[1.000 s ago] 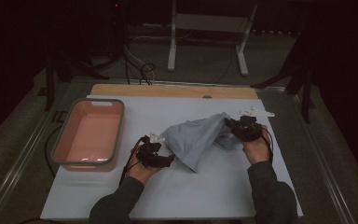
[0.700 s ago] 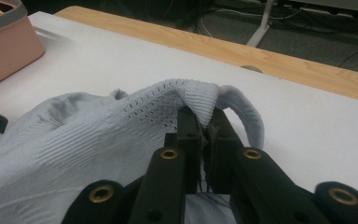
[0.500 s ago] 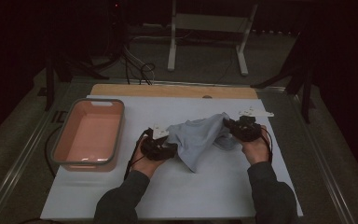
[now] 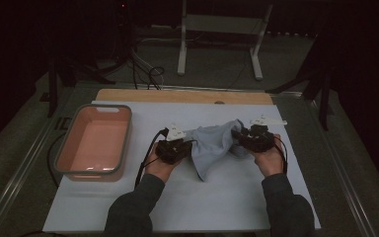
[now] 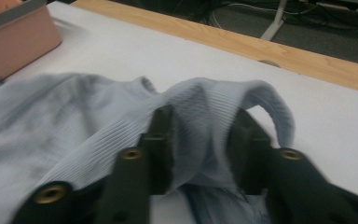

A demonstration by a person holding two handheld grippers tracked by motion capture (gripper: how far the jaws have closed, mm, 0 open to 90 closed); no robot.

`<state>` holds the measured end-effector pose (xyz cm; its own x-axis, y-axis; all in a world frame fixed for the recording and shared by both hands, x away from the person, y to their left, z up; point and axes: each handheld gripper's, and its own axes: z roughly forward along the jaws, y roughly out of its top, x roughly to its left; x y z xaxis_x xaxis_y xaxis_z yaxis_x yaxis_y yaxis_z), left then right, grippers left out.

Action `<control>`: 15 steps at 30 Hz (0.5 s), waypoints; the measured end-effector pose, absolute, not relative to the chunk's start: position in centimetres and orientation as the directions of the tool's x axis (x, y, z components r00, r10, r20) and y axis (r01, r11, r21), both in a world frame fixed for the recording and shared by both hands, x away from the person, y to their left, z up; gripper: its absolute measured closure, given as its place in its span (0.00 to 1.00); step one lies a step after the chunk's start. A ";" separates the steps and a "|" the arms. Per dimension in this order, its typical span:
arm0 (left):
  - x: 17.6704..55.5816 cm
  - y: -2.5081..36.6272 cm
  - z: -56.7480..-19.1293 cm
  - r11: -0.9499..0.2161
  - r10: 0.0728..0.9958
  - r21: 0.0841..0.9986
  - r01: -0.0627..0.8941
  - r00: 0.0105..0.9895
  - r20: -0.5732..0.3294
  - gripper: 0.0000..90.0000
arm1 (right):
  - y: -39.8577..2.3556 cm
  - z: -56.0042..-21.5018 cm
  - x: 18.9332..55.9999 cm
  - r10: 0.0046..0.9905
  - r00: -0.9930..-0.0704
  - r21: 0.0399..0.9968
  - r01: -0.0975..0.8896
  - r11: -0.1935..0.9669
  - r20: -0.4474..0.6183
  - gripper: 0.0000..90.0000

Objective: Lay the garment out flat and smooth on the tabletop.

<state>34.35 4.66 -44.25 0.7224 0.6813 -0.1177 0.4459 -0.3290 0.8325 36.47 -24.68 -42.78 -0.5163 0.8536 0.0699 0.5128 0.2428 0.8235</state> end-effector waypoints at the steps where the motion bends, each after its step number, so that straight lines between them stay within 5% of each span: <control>1: 34.4 4.7 -44.3 -0.329 0.681 0.832 0.446 0.722 -0.118 0.99 | -24.7 -42.8 36.5 0.854 -0.516 0.823 0.513 0.243 0.070 0.70; 5: 34.9 5.7 -43.6 -0.270 0.714 0.839 0.473 0.683 -0.155 0.99 | -23.6 -42.2 34.8 0.824 -0.564 0.829 0.479 0.288 0.040 0.54; 15: 35.7 7.5 -43.3 -0.200 0.754 0.835 0.512 0.625 -0.203 0.99 | -21.6 -42.2 32.0 0.781 -0.624 0.846 0.429 0.316 0.025 0.45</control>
<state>35.73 7.46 -43.33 0.6247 0.7540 -0.2031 0.5125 -0.1996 0.8352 32.03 -21.57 -42.21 -0.6237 0.7813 0.0248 0.4290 0.3156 0.8464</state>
